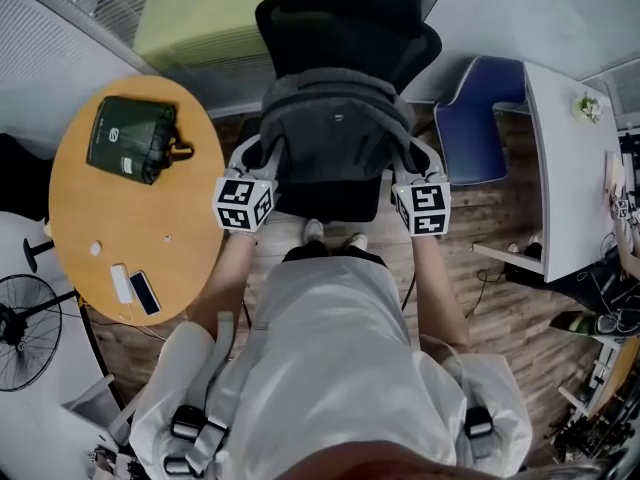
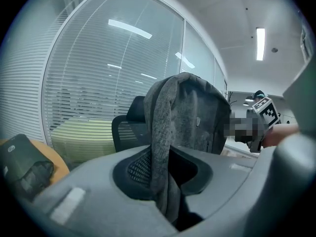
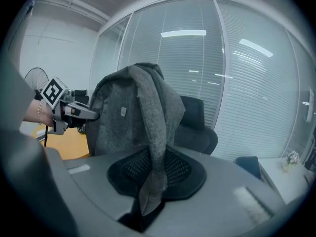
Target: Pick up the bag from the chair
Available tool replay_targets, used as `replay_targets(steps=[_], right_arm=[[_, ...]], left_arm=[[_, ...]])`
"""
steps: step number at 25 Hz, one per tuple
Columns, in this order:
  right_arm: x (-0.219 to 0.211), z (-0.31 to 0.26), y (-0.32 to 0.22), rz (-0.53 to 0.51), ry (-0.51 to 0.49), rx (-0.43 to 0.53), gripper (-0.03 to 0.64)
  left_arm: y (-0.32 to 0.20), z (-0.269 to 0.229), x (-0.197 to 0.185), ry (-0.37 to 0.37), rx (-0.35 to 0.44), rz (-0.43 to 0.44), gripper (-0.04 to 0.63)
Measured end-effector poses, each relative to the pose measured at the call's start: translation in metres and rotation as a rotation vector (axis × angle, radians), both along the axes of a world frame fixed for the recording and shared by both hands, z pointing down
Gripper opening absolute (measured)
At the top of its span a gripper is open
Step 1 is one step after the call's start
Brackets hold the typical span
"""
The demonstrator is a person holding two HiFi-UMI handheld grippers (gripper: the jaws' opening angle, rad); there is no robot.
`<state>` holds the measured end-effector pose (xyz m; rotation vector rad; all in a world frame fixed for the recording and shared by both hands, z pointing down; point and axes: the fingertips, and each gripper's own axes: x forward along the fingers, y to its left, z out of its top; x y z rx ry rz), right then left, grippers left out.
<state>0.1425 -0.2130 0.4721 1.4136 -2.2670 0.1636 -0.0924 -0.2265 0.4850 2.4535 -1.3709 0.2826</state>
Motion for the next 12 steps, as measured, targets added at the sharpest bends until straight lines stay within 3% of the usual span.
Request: replay_targets(steps=[12], right_arm=[[-0.004, -0.061, 0.027, -0.014, 0.004, 0.049, 0.06]], left_arm=[[0.03, -0.06, -0.005, 0.03, 0.054, -0.014, 0.067]])
